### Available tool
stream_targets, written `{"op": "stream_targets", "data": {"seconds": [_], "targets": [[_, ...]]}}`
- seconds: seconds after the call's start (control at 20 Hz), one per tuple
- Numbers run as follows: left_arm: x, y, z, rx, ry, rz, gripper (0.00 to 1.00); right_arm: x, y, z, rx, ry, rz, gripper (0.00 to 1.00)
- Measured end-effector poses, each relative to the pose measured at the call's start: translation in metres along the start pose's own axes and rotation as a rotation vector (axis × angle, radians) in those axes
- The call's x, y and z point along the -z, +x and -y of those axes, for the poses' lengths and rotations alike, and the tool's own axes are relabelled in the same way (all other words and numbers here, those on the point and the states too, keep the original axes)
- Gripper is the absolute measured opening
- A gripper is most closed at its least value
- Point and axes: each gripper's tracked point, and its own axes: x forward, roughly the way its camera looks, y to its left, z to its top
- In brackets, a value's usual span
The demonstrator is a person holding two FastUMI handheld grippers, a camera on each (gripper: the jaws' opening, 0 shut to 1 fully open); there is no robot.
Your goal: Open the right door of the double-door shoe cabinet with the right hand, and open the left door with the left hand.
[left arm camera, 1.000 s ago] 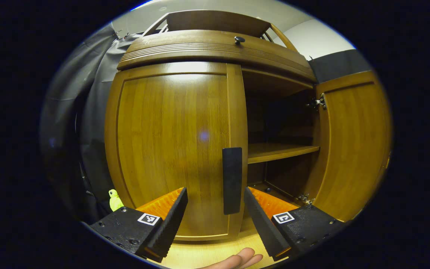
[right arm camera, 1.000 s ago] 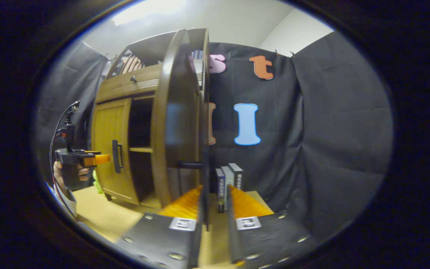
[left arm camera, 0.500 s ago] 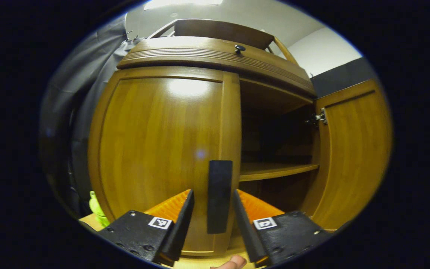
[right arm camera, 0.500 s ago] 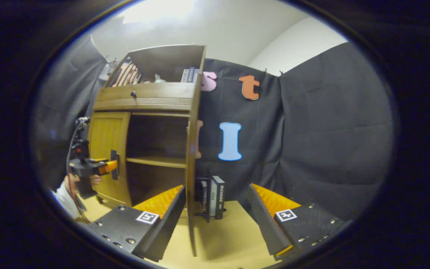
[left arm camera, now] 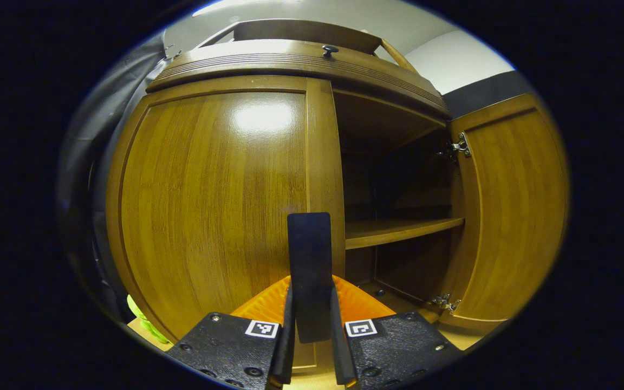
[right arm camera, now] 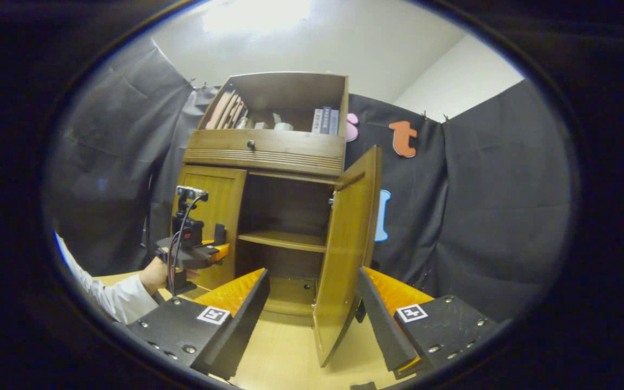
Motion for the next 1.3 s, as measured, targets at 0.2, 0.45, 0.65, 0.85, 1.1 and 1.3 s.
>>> {"op": "stream_targets", "data": {"seconds": [0.2,0.45,0.65,0.85,1.1,1.3], "targets": [[0.000,-0.016,0.002,0.029,-0.013,-0.011,0.30,-0.010,-0.019,-0.002,0.003,0.087,0.020,0.95],[0.000,-0.035,0.003,0.061,-0.041,-0.065,0.30,0.000,-0.041,0.012,0.027,0.143,-0.024,0.96],[0.000,-0.046,0.003,0.063,-0.042,-0.102,0.31,-0.004,-0.063,0.012,0.024,0.170,-0.005,0.96],[-0.001,-0.065,0.003,0.098,-0.042,-0.119,0.29,-0.009,-0.080,0.014,0.023,0.186,0.012,0.96],[-0.002,-0.088,-0.002,0.106,-0.044,-0.154,0.30,-0.005,-0.087,0.013,0.006,0.175,-0.001,0.96],[-0.004,-0.113,-0.008,0.141,-0.061,-0.152,0.30,-0.001,-0.089,0.009,-0.006,0.193,-0.009,0.98]]}}
